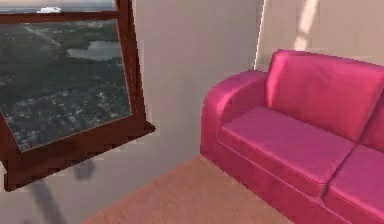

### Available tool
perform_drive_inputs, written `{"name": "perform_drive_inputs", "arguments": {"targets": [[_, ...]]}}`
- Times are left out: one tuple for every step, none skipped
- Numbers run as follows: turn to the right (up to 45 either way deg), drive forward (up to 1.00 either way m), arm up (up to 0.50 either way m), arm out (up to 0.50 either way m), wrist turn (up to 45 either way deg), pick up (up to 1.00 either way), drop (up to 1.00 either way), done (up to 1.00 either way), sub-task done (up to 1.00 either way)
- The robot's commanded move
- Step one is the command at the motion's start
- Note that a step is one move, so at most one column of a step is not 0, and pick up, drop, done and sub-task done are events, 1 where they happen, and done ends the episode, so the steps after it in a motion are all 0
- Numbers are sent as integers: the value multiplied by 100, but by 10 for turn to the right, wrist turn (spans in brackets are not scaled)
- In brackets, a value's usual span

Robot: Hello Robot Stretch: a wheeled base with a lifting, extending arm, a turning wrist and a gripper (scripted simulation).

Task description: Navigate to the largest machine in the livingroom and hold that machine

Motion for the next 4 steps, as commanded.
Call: {"name": "perform_drive_inputs", "arguments": {"targets": [[450, 0, 0, 0, 0, 0, 0, 0, 0], [450, 0, 0, 0, 0, 0, 0, 0, 0], [90, 0, 0, 0, 0, 0, 0, 0, 0], [0, 5, 0, 0, 0, 0, 0, 0, 0]]}}
